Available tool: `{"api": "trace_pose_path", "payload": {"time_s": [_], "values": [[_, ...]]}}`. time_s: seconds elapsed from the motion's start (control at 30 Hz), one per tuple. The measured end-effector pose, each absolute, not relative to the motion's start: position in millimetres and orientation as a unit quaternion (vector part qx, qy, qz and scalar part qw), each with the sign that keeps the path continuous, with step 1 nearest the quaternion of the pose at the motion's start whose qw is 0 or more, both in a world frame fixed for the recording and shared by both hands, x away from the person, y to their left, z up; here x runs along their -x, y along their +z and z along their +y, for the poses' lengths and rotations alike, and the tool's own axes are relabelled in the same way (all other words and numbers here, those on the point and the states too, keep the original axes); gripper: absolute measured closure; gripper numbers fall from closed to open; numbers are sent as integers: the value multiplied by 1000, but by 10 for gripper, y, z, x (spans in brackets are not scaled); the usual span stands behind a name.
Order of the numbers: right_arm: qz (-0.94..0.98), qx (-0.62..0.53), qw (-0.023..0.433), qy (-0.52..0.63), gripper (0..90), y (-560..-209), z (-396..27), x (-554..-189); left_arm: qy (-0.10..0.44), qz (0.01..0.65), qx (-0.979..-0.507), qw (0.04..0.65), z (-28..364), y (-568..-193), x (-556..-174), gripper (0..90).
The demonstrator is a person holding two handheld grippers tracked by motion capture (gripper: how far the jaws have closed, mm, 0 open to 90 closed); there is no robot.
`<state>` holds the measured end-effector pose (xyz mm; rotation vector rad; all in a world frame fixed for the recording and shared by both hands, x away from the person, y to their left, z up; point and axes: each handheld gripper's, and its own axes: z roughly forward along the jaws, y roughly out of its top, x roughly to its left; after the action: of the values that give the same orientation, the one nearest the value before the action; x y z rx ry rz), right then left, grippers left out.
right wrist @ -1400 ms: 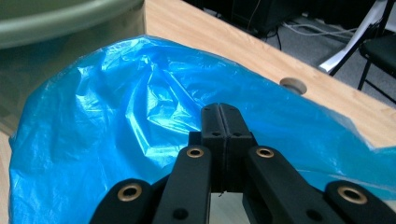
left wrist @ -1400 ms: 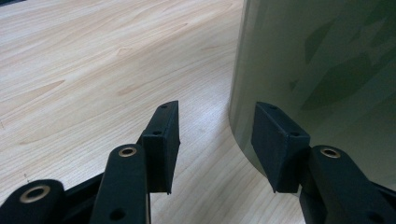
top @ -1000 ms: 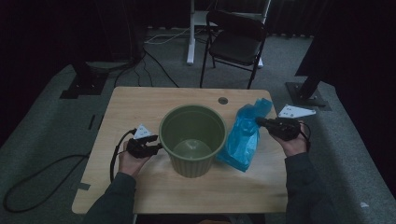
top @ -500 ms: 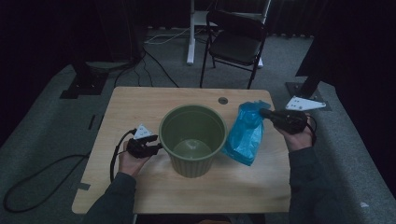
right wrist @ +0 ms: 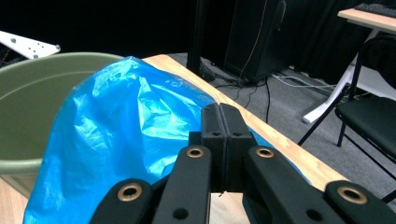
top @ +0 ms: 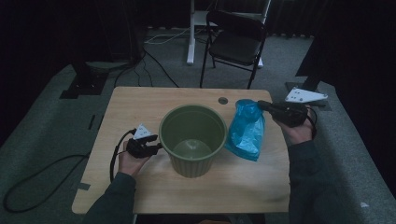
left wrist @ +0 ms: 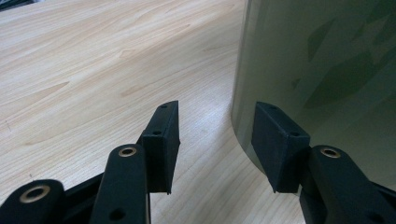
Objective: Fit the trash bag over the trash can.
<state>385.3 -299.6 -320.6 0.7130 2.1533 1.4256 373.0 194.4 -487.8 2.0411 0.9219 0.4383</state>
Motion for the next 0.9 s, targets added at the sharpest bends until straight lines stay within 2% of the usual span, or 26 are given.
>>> {"api": "trace_pose_path", "payload": {"time_s": [0.57, 0.9], "values": [[767, -255, 230, 543, 900, -2930, -2934, -3914, 174, 367, -813, 417, 1939, -4878, -3727, 518], [771, -247, 218, 545, 900, -2898, -2631, -3989, 175, 367, -813, 418, 1940, -4874, -3725, 518]]}}
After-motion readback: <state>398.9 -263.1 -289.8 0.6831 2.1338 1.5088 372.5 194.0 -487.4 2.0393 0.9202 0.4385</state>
